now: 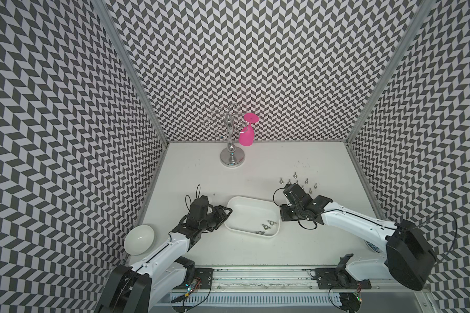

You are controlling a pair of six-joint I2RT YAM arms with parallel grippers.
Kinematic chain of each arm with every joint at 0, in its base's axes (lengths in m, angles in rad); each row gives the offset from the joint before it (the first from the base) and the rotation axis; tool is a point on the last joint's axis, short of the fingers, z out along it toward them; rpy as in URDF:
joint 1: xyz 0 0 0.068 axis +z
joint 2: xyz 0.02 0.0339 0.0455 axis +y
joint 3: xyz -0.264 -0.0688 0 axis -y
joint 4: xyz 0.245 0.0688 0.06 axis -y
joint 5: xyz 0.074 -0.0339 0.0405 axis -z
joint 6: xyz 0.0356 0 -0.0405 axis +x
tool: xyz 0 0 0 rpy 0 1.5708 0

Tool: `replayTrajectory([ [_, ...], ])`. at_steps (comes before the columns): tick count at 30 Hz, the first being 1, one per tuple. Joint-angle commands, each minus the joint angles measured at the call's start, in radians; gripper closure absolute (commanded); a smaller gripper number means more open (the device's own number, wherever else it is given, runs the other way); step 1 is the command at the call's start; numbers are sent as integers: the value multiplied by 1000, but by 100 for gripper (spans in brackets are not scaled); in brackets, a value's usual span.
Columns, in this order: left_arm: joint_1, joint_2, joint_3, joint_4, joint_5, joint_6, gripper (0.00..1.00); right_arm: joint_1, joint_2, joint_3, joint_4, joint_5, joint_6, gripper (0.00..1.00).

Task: Take out the wing nut from the storage box
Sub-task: Adjust the storage box at the center of the board, then pick up the wing nut from the storage box.

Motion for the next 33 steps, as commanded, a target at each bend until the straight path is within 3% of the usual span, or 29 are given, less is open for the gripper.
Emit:
replayTrajectory([
  [1,-4,-11,27,-29,-36,20,43,8,-10,60,-22,102,-29,85],
  [5,23,-33,60,-103,-57,68,33,39,-72,92,-79,157,-109,71],
  [11,91,-54,101,-162,-41,130,13,217,38,207,-143,189,-186,68],
  [14,105,-51,157,-221,-55,181,13,287,160,291,-222,234,-224,68],
  [19,110,-45,224,-256,-53,239,14,308,286,329,-276,240,-256,67],
  [33,119,-57,245,-251,-24,263,16,287,392,378,-265,250,-298,63],
])
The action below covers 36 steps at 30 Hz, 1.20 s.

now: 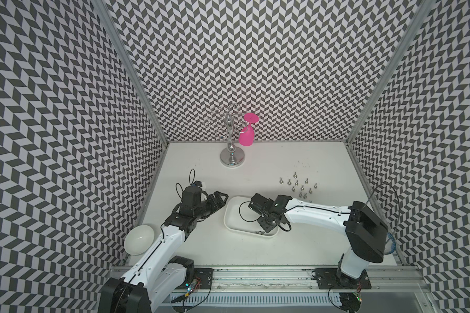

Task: Take out the wing nut from the storage box
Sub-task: Pick up the wing nut from the storage box.

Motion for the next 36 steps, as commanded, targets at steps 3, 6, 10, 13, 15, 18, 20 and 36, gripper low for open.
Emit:
replayTrajectory([
  [3,19,-28,20,-20,15,25,16,-18,35,28,0,16,-23,63],
  [6,26,-34,16,-22,18,26,16,-27,39,27,6,13,-25,63],
  [10,34,-39,9,-20,22,25,16,-44,45,15,19,-5,-27,63],
  [13,36,-40,9,-18,23,25,16,-52,57,14,19,-2,-37,63],
  [15,36,-38,9,-18,24,26,16,-56,65,11,22,-6,-43,64],
  [18,39,-39,10,-21,24,28,16,-58,68,11,26,-16,-48,65],
  [20,40,-40,8,-21,25,26,16,-60,72,11,27,-24,-51,65],
  [36,44,-54,1,-21,25,28,17,-60,108,5,34,-54,-50,86],
])
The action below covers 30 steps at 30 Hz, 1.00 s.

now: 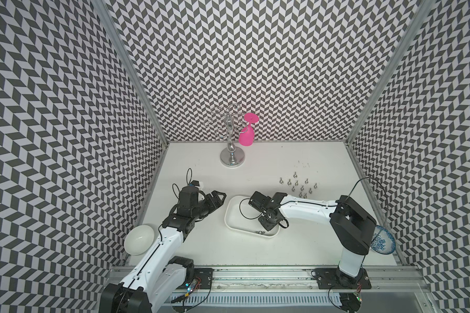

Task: Take out the wing nut from the storage box
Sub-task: Pick up the wing nut from the storage box, then place the wing nut at the center of the board.

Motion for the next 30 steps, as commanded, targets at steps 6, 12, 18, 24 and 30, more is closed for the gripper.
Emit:
replayTrajectory([
  [6,8,-22,13,6,35,35,20,-9,-2,8,35,1,25,98],
  [12,-23,9,72,36,163,69,26,-41,-82,32,71,-10,57,100],
  [18,-132,65,182,-57,189,117,27,-69,-115,38,70,-14,60,100],
  [24,-238,87,195,-47,196,102,27,-84,-143,53,66,5,76,100],
  [30,-312,156,192,34,268,69,28,-128,-211,78,43,57,88,100],
])
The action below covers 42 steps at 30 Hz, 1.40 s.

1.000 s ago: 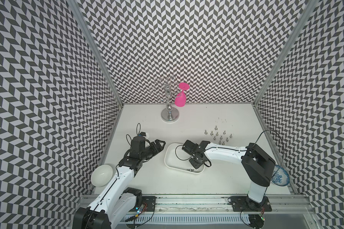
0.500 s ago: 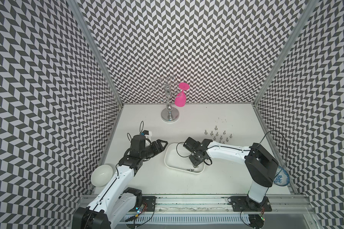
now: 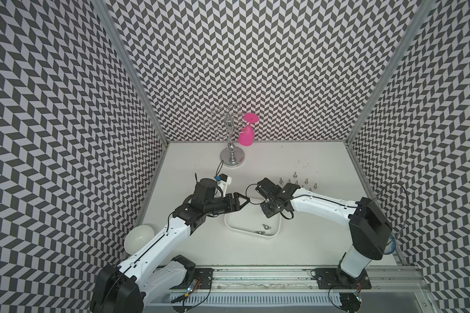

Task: Take out the wing nut from the storage box
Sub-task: Place the wing nut at the center of the board.

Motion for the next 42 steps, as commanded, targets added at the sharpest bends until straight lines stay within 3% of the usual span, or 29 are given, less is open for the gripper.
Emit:
replayTrajectory([
  [1,-40,40,22,57,54,-12,28,-40,-84,38,-3,58,22,100],
  [8,-196,196,148,110,30,5,28,-145,-168,4,-12,96,37,100],
  [13,-253,260,163,198,23,-22,28,-225,-200,-56,-6,120,59,100],
  [24,-322,431,244,283,55,-30,28,-349,-201,-155,57,109,91,100],
  [32,-361,556,298,318,51,-42,29,-393,-206,-292,163,20,118,100],
  [42,-368,612,361,292,42,-20,30,-425,-165,-376,253,-47,116,100],
])
